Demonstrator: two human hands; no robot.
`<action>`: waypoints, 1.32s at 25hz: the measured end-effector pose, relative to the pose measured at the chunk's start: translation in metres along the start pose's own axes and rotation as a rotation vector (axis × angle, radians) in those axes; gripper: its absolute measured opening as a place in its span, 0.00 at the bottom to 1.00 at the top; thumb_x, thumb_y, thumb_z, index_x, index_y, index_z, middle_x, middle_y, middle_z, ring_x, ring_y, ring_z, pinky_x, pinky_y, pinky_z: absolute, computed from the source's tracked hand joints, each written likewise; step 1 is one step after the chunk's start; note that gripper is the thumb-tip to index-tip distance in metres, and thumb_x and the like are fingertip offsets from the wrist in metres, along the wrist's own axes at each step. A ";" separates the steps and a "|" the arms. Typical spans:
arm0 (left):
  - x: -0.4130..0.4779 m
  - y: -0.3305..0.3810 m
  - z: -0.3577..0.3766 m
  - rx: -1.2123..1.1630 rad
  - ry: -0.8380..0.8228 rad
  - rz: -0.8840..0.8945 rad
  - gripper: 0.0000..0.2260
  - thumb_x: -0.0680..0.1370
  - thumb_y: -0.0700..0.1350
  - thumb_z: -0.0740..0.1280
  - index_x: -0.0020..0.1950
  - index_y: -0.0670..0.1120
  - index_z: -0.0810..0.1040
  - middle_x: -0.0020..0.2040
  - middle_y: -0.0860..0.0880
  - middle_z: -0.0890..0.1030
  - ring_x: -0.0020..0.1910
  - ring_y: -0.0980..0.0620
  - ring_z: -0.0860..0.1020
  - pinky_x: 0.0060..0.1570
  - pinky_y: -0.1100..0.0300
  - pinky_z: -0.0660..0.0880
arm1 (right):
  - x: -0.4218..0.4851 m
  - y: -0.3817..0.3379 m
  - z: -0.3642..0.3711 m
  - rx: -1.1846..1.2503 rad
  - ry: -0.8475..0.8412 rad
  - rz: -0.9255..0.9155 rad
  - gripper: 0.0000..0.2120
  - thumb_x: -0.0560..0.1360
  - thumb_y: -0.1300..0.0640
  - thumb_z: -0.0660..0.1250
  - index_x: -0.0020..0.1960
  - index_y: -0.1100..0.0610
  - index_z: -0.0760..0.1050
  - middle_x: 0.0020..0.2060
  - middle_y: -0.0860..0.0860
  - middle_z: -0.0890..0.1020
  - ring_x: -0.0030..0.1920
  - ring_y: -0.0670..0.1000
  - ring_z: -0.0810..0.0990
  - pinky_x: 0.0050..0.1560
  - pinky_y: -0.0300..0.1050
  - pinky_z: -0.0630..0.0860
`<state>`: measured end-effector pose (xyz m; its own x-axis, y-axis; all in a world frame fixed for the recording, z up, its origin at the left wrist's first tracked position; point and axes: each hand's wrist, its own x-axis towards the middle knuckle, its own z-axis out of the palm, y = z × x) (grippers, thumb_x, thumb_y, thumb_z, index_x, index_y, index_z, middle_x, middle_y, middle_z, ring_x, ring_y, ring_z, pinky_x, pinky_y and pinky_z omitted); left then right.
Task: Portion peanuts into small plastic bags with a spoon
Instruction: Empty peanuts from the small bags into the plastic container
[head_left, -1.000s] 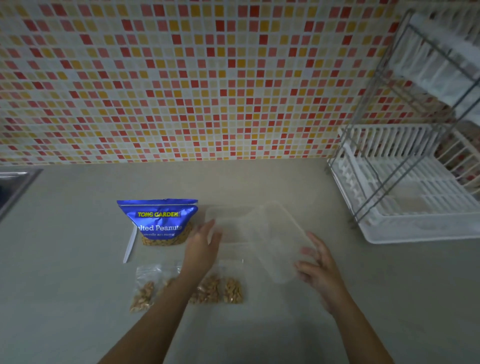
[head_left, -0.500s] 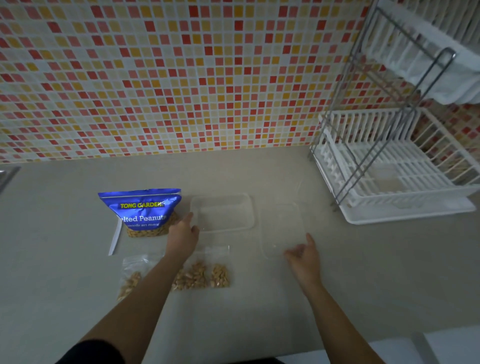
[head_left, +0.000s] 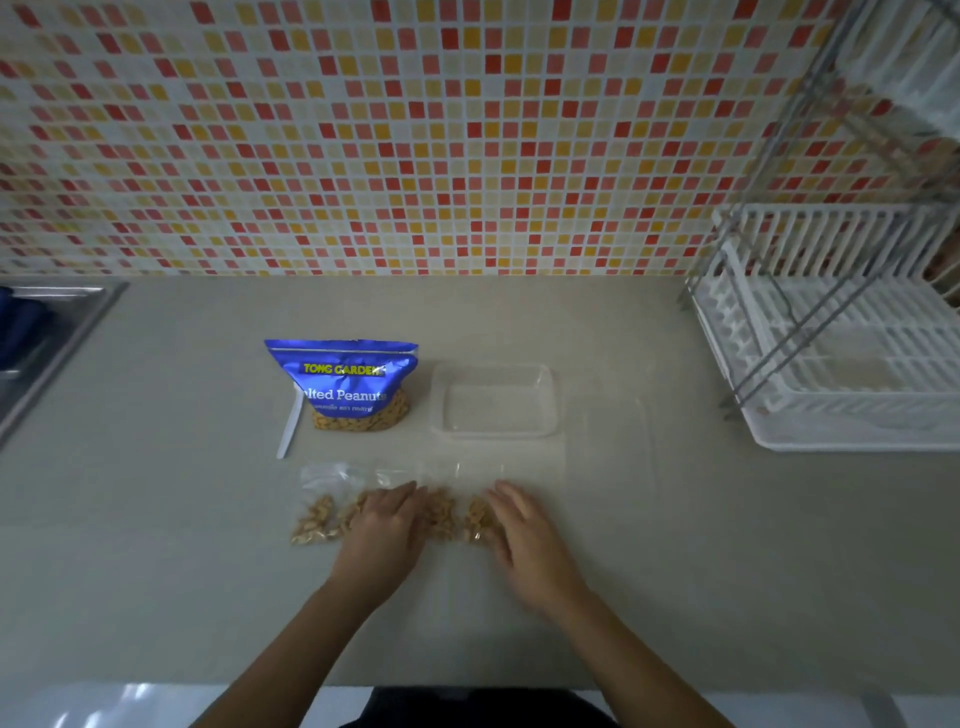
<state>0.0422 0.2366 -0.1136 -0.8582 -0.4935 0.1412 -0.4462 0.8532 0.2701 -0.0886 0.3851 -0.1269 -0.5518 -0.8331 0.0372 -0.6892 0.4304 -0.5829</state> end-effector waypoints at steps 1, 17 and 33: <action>-0.005 -0.002 0.005 0.023 -0.027 0.015 0.17 0.70 0.47 0.57 0.49 0.43 0.82 0.46 0.44 0.85 0.41 0.44 0.82 0.42 0.56 0.80 | 0.000 -0.005 0.011 -0.021 -0.018 -0.056 0.22 0.72 0.53 0.54 0.61 0.59 0.74 0.61 0.57 0.76 0.61 0.56 0.76 0.64 0.43 0.69; 0.018 0.039 0.015 -0.366 -0.111 -0.698 0.28 0.71 0.57 0.70 0.58 0.36 0.73 0.55 0.36 0.77 0.56 0.36 0.75 0.56 0.49 0.71 | -0.024 0.007 -0.010 0.152 0.116 0.307 0.15 0.71 0.63 0.66 0.58 0.60 0.73 0.51 0.59 0.76 0.55 0.60 0.73 0.59 0.51 0.70; 0.025 0.046 0.001 -0.983 -0.113 -0.674 0.17 0.69 0.41 0.73 0.26 0.49 0.68 0.29 0.50 0.72 0.33 0.50 0.72 0.37 0.55 0.70 | -0.007 -0.003 -0.022 0.553 0.215 0.403 0.21 0.68 0.67 0.70 0.51 0.43 0.73 0.52 0.53 0.79 0.48 0.45 0.79 0.51 0.32 0.75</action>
<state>-0.0005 0.2638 -0.0985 -0.5655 -0.7321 -0.3798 -0.4719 -0.0905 0.8770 -0.0930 0.3968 -0.1072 -0.8329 -0.5350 -0.1416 -0.1048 0.4037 -0.9089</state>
